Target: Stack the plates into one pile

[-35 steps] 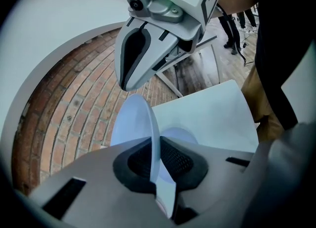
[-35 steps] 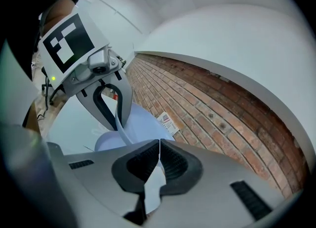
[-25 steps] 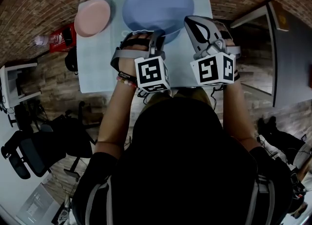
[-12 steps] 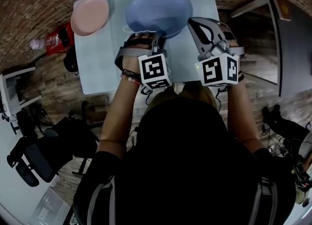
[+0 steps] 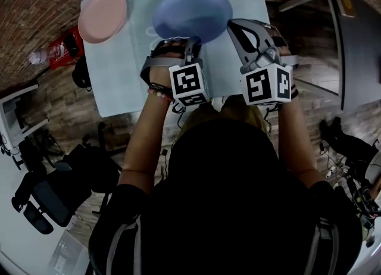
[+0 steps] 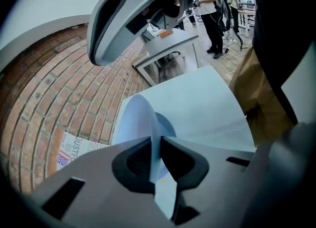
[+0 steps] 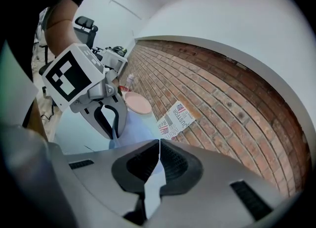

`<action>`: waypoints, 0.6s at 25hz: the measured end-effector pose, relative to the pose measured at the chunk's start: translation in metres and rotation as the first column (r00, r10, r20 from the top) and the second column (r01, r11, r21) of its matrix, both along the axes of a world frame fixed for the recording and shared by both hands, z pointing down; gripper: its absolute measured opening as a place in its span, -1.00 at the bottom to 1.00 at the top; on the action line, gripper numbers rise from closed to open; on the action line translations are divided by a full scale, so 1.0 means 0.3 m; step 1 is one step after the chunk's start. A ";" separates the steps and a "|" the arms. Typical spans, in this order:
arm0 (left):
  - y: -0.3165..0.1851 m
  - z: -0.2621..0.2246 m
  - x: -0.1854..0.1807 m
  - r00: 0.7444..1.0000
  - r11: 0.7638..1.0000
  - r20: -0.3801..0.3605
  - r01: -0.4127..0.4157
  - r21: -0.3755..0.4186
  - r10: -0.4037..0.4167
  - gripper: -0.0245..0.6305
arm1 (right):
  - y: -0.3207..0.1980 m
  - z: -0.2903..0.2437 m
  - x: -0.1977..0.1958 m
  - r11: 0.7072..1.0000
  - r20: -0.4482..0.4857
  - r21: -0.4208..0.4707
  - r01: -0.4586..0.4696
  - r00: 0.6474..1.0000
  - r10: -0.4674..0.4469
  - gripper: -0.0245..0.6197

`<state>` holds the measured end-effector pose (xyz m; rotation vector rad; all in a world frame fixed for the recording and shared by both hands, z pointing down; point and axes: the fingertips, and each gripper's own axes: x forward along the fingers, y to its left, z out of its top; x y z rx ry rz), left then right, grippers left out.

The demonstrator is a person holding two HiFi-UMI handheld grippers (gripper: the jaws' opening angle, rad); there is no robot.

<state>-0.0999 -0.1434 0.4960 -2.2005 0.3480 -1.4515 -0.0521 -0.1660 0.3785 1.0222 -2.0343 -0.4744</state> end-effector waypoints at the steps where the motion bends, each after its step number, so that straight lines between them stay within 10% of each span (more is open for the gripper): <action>1: -0.003 0.008 -0.004 1.000 1.000 0.003 -0.001 -0.004 0.001 -0.78 | -0.002 0.002 -0.002 1.000 -0.001 -0.003 -0.002 1.000 0.002 -0.81; 15: -0.057 0.087 -0.010 1.000 0.998 0.009 -0.005 -0.066 0.006 -0.76 | -0.054 0.041 0.004 0.999 -0.007 -0.038 -0.023 1.000 0.023 -0.81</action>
